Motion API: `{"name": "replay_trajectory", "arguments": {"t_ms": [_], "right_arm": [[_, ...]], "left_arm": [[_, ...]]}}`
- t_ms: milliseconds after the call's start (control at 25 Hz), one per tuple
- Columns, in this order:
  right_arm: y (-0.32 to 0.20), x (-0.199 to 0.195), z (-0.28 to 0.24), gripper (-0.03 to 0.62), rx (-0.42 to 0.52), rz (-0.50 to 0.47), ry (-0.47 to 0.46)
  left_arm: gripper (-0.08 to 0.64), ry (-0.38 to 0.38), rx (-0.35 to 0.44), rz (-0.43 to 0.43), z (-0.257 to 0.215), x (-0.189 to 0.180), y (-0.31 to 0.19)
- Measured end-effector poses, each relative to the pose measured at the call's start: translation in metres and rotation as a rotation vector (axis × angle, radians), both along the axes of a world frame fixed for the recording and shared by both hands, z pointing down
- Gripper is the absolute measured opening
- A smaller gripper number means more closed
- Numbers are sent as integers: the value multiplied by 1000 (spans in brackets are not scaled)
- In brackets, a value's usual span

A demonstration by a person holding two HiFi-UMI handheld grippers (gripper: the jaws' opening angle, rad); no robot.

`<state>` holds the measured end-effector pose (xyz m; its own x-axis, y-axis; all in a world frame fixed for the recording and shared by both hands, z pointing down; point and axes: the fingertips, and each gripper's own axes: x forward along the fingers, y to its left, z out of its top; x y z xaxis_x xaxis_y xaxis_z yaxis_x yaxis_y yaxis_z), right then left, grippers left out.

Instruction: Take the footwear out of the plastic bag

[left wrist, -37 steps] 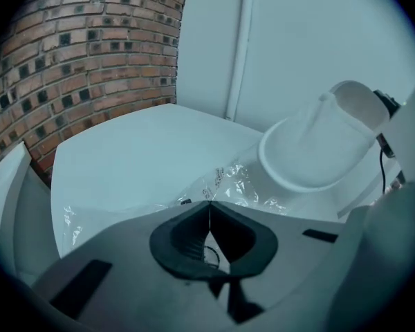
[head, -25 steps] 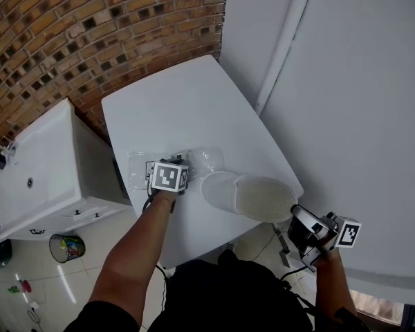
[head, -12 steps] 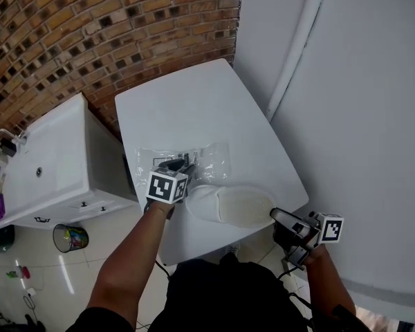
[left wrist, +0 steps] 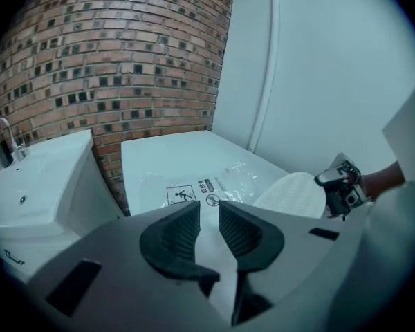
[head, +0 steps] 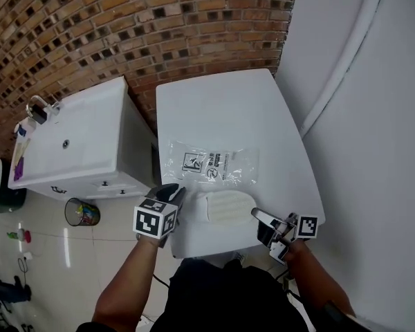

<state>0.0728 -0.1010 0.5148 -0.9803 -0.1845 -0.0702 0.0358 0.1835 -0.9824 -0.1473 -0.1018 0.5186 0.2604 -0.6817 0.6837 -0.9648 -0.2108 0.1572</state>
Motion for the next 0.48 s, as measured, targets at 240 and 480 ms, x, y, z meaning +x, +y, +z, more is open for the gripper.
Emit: {"name": "replay_trajectory", "arguments": {"t_ms": [240,480], "right_arm": [[-2,-9,44,33,39,-60,211],[-1,-6,76,44,99,-99,409]], "left_arm": [[77,49,-11,-115,-1,-11,51],[72,77,-48,-167,4,-3,97]]}}
